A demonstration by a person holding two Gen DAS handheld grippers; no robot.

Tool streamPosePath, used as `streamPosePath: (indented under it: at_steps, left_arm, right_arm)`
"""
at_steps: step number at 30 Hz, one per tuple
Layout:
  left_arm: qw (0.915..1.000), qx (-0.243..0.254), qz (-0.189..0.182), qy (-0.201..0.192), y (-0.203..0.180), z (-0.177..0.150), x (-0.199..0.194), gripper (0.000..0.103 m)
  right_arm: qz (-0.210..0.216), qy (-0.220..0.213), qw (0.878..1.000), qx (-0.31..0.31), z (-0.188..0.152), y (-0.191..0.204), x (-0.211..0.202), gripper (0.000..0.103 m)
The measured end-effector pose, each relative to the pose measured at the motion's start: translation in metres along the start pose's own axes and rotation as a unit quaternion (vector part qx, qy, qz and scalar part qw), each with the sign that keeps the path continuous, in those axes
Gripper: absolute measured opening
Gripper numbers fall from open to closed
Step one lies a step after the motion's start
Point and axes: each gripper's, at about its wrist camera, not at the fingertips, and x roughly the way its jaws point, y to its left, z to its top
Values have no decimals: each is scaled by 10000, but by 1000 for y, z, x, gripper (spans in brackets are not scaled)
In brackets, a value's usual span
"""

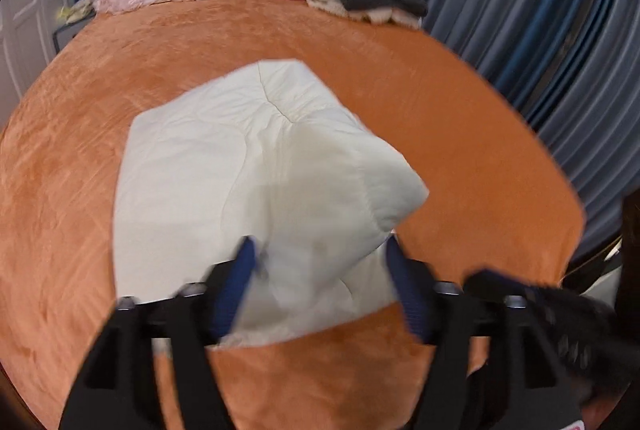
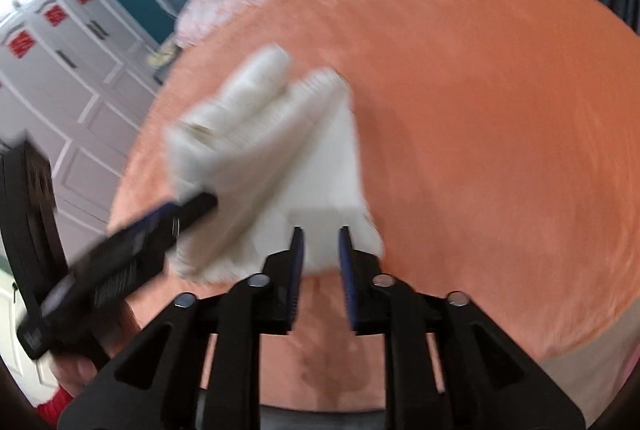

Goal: Fold large clothes

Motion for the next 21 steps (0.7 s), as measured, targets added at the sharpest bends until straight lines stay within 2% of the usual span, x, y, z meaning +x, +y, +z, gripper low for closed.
streamPosePath:
  at_steps: [3, 5, 7, 8, 11, 14, 16, 17, 18, 21]
  left_arm:
    - [9987, -464, -88, -208, 25, -2, -27, 75]
    - [9971, -702, 63, -277, 44, -4, -40, 75]
    - [9953, -905, 222, -278, 63, -3, -43, 75]
    - [9937, -1044, 321, -241, 74, -2, -41, 75]
    - [9894, -1387, 427, -51, 96, 2, -32, 75]
    - [9877, -1460, 541, 120, 103, 0, -23, 74]
    - [9882, -1384, 622, 182, 102, -1, -20, 74]
    - [9887, -1349, 634, 187, 101, -2, -20, 74]
    - [9888, -1334, 638, 195, 101, -2, -19, 74]
    - [9889, -1324, 641, 213, 97, -4, -18, 74]
  right_arm:
    - [249, -266, 9990, -245, 27, 26, -6, 41]
    - [295, -329, 9980, -458, 42, 43, -2, 47]
    - [273, -381, 9968, -653, 58, 60, 9, 60]
    - [255, -366, 9965, -709, 64, 66, 13, 62]
    - [223, -211, 9970, -705, 74, 76, 31, 62]
    - [183, 90, 9978, -629, 71, 73, 45, 61]
    - [154, 255, 9977, -604, 65, 68, 48, 43]
    - [174, 304, 9978, -564, 62, 65, 50, 41]
    - [223, 333, 9978, -535, 60, 62, 50, 34]
    - [219, 348, 9979, -501, 55, 56, 48, 34]
